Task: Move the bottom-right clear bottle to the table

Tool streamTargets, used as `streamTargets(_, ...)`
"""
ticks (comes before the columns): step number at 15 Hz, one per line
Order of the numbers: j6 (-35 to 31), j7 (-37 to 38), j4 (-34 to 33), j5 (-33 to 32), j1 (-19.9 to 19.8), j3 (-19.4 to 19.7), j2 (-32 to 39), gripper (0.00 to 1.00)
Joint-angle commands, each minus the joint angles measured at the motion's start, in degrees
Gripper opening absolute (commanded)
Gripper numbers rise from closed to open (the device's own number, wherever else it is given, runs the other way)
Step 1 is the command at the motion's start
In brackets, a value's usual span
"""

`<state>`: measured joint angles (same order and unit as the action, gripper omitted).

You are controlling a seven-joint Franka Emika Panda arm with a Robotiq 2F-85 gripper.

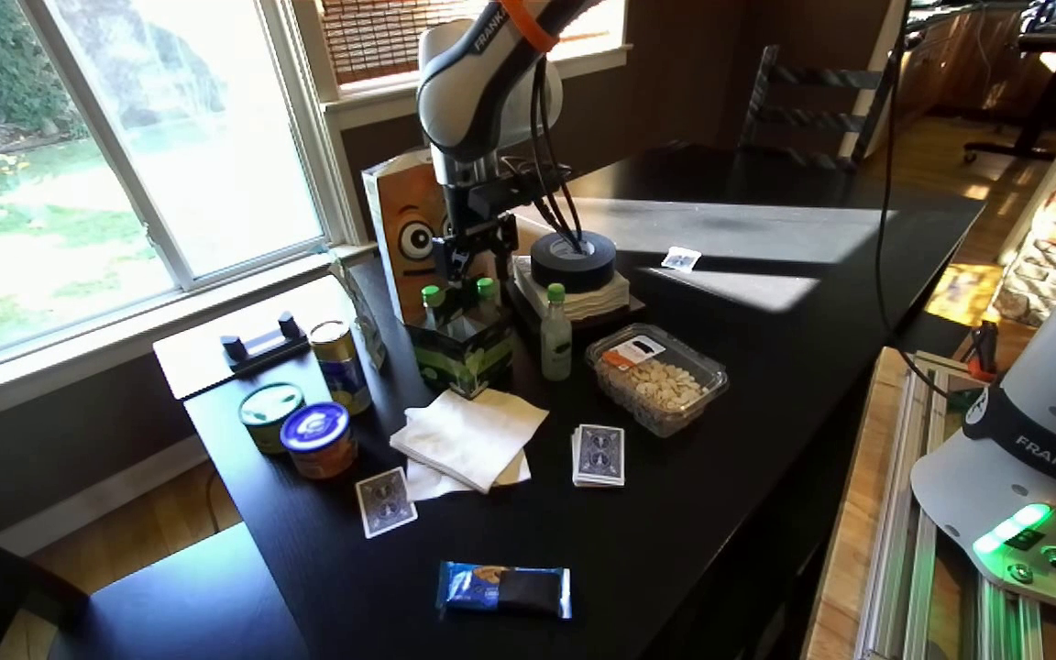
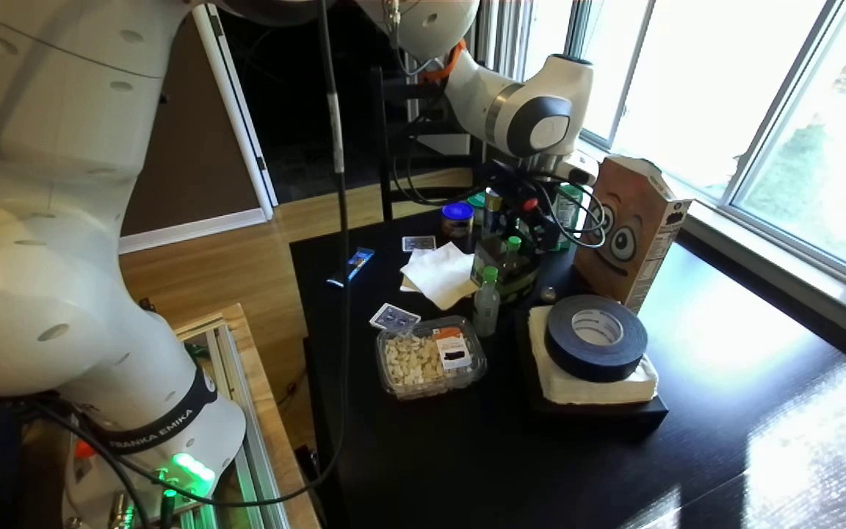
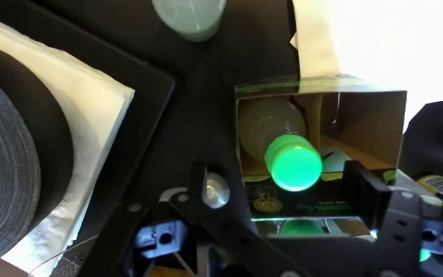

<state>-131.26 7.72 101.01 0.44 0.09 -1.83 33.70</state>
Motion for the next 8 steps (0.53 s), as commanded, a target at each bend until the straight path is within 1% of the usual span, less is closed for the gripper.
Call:
streamTargets(1, 3.8, -2.2, 0.4, 2.4, -0.7, 0.1, -1.6, 0.89)
streamTargets(3, 4.5, -2.8, 1.8, 2.5, -0.7, 0.0, -2.7, 0.9)
streamTargets(4, 4.6, -3.0, 2.4, 2.6, -0.7, -0.1, -3.2, 0.89)
streamTargets(7, 2.1, -3.7, 4.3, 3.0, -0.4, -0.5, -4.1, 0.84)
streamTargets(8, 1.7, -3.9, 4.7, 3.2, -0.4, -0.7, -4.4, 0.8)
